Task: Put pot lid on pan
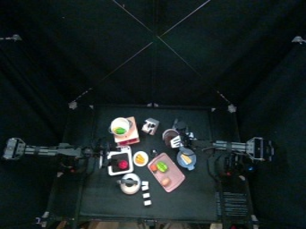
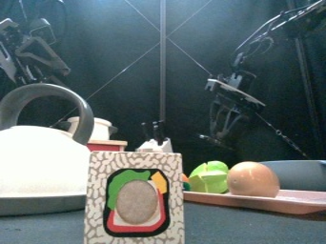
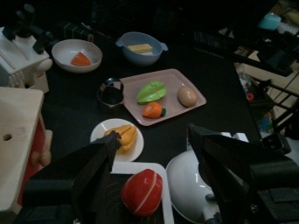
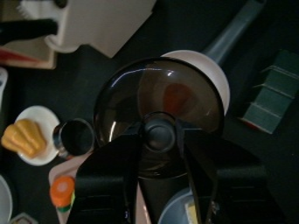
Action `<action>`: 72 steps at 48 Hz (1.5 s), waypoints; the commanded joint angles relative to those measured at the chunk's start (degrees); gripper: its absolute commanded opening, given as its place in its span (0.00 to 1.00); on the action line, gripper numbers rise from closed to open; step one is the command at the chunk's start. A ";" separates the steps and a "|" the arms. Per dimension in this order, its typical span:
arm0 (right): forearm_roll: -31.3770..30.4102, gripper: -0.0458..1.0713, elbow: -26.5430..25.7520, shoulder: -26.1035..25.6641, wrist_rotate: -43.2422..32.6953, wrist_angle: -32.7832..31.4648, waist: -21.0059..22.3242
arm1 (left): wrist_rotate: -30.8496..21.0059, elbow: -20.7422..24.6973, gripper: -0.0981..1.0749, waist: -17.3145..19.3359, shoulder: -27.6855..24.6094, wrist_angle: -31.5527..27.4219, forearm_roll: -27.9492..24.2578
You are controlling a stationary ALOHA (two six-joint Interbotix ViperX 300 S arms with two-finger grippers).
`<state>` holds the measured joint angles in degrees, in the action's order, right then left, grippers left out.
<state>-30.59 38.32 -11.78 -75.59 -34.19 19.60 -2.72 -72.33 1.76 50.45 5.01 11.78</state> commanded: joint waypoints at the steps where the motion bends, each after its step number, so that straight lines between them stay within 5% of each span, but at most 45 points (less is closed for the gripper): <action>1: 0.53 0.61 -2.02 1.14 0.26 0.26 2.46 | 0.09 0.79 0.91 0.26 -0.09 0.53 0.00; 20: 5.71 0.61 -7.91 9.23 7.73 -0.79 4.83 | 0.09 0.62 0.91 0.35 -0.09 0.44 0.00; 35: 10.72 0.61 -8.17 10.28 13.45 -2.20 5.89 | 0.09 0.35 0.91 0.35 -0.09 0.44 0.00; 72: 10.02 0.61 -7.29 11.51 13.54 -2.11 5.98 | 0.26 0.35 0.91 0.35 -0.09 0.44 0.00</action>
<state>-20.39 31.38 0.70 -62.14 -36.47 25.22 -2.55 -72.69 2.02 50.45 5.01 11.78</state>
